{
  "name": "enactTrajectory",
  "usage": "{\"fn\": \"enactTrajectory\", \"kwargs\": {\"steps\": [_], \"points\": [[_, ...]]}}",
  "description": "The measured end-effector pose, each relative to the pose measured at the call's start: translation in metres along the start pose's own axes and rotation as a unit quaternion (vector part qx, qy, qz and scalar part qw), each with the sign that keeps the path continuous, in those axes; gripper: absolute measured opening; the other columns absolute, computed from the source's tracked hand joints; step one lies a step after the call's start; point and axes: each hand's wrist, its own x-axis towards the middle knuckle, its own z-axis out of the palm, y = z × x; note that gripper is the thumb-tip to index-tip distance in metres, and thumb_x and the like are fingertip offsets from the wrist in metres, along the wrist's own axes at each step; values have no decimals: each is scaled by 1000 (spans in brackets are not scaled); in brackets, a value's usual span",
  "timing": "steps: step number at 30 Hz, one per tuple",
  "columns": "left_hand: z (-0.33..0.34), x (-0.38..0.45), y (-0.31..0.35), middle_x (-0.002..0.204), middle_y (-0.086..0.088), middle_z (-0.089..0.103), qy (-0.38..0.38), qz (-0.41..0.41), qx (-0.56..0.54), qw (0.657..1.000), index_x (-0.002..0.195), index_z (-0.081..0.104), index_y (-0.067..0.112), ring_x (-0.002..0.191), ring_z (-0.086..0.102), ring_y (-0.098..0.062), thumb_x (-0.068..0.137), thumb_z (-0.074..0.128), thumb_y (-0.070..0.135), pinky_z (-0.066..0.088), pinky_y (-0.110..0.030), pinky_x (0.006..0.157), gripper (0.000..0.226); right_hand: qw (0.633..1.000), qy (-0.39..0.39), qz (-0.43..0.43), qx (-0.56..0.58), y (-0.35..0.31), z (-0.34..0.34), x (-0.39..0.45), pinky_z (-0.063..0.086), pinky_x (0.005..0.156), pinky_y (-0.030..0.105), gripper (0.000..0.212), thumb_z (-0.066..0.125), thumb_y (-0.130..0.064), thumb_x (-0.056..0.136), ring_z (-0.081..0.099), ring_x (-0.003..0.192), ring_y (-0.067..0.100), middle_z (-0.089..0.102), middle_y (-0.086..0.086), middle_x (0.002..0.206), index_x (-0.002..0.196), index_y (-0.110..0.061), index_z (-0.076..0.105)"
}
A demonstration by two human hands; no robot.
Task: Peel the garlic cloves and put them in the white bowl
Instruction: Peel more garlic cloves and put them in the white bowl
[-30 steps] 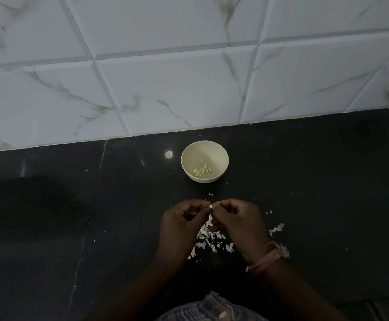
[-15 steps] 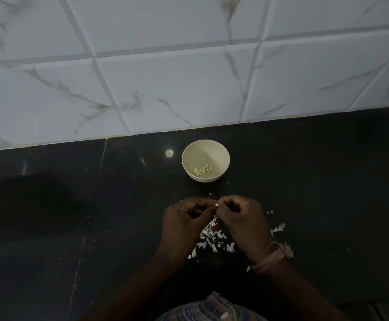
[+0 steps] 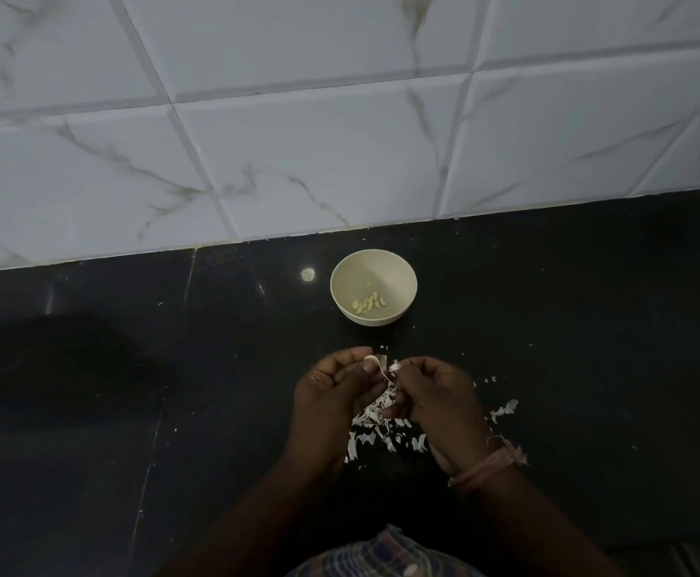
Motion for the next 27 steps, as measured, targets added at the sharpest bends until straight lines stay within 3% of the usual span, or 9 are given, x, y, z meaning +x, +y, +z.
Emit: {"fn": "enactTrajectory", "kwargs": {"steps": [4,7,10,13,16,18,22,27], "points": [[-3,0,-1,105,-19,76,8,-15,-46,999,110,72,3,95,74,-26,79,73,10,61,-31,79,31,1000,17,-5,-24,6,-7,-1,61,68,46,11,61,-6,96,62,54,18,60,10,65,89,0,67],[-4,-1,-1,106,-17,76,11,-15,-37,999,109,75,6,97,74,-25,84,71,6,60,-31,79,26,994,25,-61,-93,3,-7,-1,60,66,47,13,59,-7,94,65,59,19,66,5,66,86,-7,69],[-2,-3,-3,99,-13,76,1,-20,-32,999,108,78,9,92,74,-20,92,65,2,59,-32,82,22,980,38,-106,-163,2,-7,-1,58,64,46,20,57,-19,97,64,63,20,67,7,70,82,-13,68],[-3,-5,-5,98,-11,75,-9,-24,-12,1000,109,79,11,90,71,-18,94,62,1,58,-29,81,25,954,48,-149,-255,3,-9,-2,55,60,28,22,64,-32,98,64,64,11,67,1,70,81,-18,67],[-5,-8,-9,100,-15,76,-6,2,51,999,115,76,8,89,72,-21,95,65,2,59,-29,79,24,951,33,-160,-261,7,-11,-3,50,62,14,3,72,-23,92,65,75,2,70,-6,82,90,-23,69],[-7,-11,-10,97,-19,76,-2,16,79,997,110,74,4,87,73,-25,93,67,2,59,-31,78,19,950,24,-174,-256,10,-13,-3,50,69,11,11,74,-17,90,65,83,-2,71,-9,91,96,-25,71],[-9,-15,-9,93,-19,76,-10,46,129,991,97,77,4,86,74,-28,93,70,4,60,-32,77,8,946,-13,-192,-261,1,-16,-5,52,74,12,9,70,-17,93,68,86,-2,74,-10,91,97,-23,76],[-9,-19,-5,91,-9,79,-29,67,174,982,95,80,13,84,76,-21,93,70,6,60,-31,78,13,943,-58,-175,-278,-10,-20,-4,57,69,23,9,69,-19,93,69,72,4,75,-9,82,92,-24,77]]}}
